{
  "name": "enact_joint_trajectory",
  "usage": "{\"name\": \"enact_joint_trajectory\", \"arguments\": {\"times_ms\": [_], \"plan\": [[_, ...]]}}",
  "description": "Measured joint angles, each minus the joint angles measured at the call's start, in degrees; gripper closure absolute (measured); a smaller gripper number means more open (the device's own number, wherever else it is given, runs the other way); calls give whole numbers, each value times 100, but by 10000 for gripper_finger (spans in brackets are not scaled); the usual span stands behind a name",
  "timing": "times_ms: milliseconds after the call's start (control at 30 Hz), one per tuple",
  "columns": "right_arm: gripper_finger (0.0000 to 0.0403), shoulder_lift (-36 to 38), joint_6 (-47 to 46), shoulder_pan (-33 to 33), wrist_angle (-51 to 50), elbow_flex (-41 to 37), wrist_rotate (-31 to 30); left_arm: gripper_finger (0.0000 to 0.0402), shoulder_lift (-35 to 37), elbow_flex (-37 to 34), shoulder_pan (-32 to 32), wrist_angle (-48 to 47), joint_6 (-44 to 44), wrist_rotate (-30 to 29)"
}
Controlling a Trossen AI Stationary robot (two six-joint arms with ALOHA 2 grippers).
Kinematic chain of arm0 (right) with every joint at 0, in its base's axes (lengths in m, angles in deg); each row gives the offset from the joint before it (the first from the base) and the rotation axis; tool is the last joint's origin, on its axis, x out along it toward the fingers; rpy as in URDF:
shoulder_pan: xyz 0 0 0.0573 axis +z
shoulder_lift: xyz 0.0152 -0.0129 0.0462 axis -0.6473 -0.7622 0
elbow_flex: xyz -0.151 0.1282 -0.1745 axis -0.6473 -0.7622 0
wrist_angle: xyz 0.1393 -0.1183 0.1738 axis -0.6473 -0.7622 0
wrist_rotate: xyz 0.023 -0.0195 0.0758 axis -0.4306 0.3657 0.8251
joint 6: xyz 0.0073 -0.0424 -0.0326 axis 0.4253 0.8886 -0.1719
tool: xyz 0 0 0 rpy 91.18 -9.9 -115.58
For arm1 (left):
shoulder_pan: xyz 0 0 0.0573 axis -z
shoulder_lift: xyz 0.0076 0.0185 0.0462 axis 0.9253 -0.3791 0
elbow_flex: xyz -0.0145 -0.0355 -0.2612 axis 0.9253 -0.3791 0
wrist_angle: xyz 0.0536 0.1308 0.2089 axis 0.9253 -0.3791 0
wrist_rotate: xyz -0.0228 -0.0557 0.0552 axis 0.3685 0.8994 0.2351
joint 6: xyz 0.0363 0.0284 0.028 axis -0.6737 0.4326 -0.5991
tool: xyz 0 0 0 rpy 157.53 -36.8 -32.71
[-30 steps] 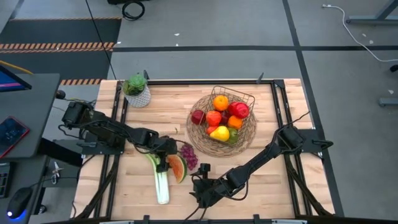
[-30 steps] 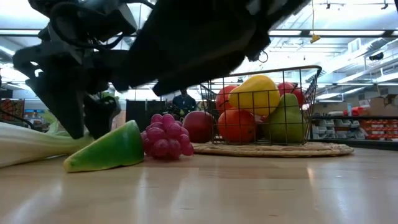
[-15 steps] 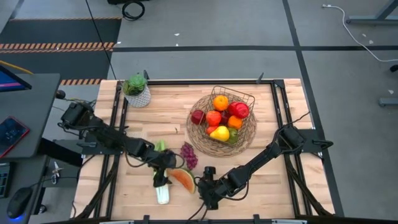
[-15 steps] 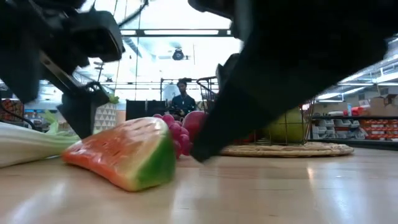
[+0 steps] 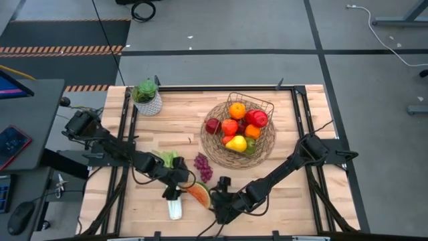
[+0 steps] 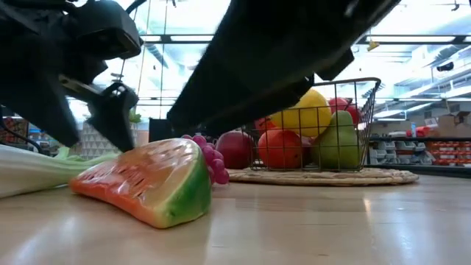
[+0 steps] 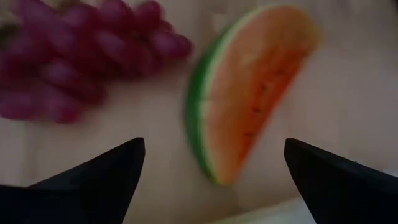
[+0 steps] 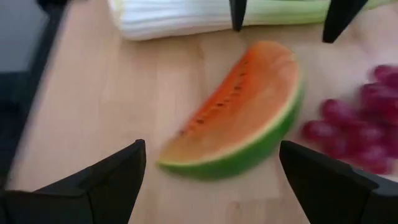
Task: Build produce basket
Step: Put the red watermelon into the gold wire basket
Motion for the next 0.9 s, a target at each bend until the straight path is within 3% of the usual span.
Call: {"name": "enact_joint_trajectory", "arguments": {"times_ms": [167,333,500,900], "plan": [[30,-119,-6,40,-54,-11,-618,10,-4,0,60,-24,-258,-571],[30,-170,-111,41,-233,-9,-926,10,-103,11,90,33,86,-80],[30,-160,-291,-75,-806,4,-966,10,-159,3,266,4,338,39],[30,-80,-585,-291,-2964,656,-1169,10,-157,2,570,268,683,410]]}}
